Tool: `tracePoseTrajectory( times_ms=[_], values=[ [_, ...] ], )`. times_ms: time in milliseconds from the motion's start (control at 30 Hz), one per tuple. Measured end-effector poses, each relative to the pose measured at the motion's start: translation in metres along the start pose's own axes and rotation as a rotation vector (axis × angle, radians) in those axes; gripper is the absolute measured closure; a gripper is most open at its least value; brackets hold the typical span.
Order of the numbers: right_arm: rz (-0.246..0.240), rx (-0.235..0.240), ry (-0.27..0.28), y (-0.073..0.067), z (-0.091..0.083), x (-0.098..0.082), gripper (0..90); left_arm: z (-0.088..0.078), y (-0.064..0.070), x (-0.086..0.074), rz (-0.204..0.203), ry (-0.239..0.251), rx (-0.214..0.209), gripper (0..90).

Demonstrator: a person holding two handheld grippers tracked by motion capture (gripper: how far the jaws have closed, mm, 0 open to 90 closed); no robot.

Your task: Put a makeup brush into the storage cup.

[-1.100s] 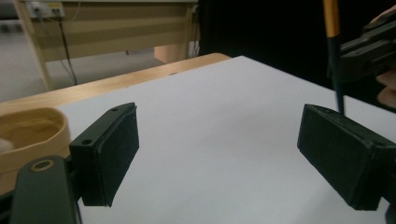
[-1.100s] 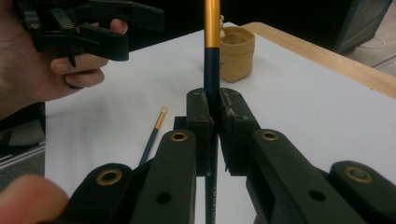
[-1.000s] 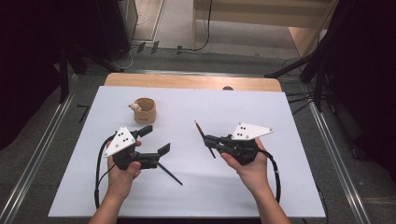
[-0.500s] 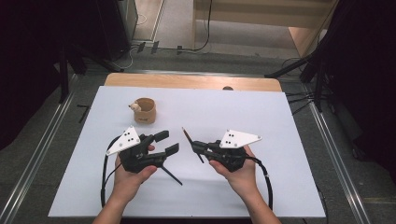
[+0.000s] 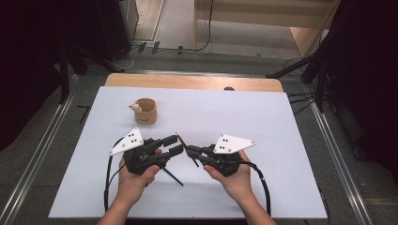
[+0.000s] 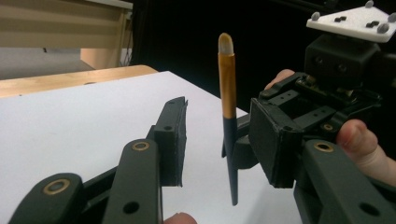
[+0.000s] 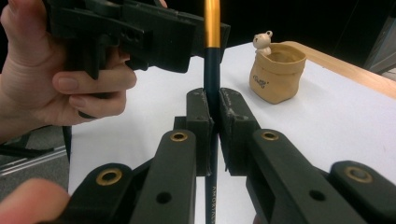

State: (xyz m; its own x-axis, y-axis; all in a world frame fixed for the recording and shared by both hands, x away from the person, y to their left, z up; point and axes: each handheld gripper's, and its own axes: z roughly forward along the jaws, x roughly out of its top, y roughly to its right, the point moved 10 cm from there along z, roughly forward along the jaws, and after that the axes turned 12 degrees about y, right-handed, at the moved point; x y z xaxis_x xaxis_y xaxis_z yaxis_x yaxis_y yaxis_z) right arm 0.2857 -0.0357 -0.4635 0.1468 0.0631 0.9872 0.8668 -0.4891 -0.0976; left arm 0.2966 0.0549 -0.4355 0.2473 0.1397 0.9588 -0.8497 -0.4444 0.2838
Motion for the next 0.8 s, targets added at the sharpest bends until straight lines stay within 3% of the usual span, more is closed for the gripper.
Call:
tracePoseTrajectory(
  times_ms=[633,800],
  values=[
    [-0.018,0.004,0.003,-0.0075,0.0063,-0.0023,85.0,0.0013,0.0019,0.0013,-0.04,0.015,-0.022,72.9],
    [-0.022,0.0,0.005,-0.0077,0.0069,-0.0023,85.0,0.0019,0.0025,0.0015,-0.055,0.021,-0.023,73.2]
  ],
)
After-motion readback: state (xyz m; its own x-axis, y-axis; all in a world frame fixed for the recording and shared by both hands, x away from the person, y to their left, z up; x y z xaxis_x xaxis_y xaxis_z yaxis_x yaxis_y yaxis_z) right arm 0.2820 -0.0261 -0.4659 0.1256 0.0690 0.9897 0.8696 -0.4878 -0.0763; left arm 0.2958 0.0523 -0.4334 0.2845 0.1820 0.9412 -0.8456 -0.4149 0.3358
